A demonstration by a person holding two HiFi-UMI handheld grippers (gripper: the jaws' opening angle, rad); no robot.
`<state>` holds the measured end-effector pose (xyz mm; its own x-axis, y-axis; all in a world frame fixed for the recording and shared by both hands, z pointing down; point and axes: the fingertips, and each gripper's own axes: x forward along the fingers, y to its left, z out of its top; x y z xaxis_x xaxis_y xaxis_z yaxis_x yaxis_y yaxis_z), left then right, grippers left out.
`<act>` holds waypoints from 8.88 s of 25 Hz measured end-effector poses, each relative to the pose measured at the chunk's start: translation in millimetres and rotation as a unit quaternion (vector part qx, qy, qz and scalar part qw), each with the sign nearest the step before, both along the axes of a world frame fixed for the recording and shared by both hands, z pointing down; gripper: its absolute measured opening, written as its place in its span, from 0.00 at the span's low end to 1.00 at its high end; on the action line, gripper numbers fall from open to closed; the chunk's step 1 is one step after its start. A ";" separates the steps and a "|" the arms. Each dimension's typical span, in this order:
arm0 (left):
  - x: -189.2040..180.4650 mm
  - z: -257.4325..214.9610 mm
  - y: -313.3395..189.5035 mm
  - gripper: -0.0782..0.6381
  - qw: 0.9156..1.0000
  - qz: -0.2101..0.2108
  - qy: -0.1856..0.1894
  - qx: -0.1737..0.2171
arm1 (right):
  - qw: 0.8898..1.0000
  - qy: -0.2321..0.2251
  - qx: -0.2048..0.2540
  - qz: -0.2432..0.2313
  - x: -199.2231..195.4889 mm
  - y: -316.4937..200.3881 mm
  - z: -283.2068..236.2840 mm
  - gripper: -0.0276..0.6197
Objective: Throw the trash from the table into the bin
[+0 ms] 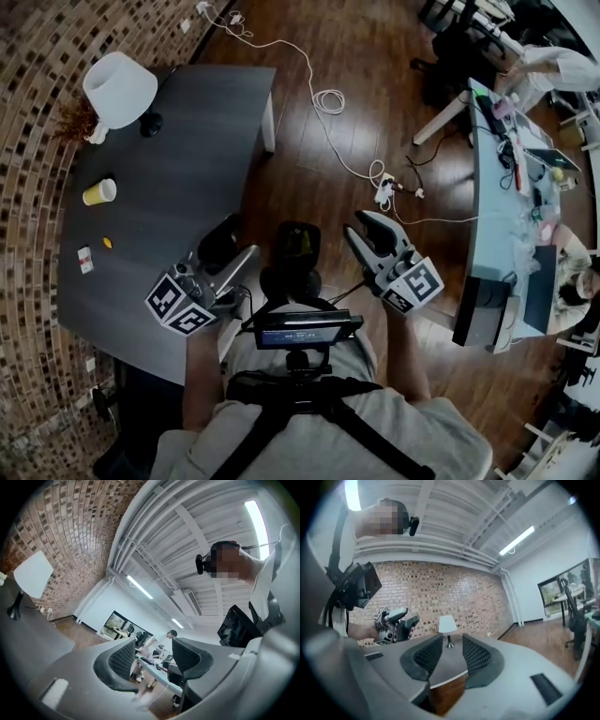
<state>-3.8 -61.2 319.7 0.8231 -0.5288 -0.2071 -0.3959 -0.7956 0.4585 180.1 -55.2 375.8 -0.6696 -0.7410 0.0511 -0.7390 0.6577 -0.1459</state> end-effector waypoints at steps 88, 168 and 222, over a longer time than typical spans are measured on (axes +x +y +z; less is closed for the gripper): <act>-297.1 75.4 150.1 0.49 0.953 -0.295 0.002 -0.075 | 0.949 0.167 -0.110 -0.246 -253.4 -33.1 134.0 0.05; 65.7 41.0 27.2 0.51 0.994 -0.070 -0.058 -0.065 | 0.992 -0.035 -0.068 -0.096 47.3 10.3 75.2 0.06; -415.2 71.7 257.8 0.51 0.827 -0.547 0.055 -0.114 | 0.834 0.281 -0.141 -0.453 -656.6 -27.0 257.0 0.10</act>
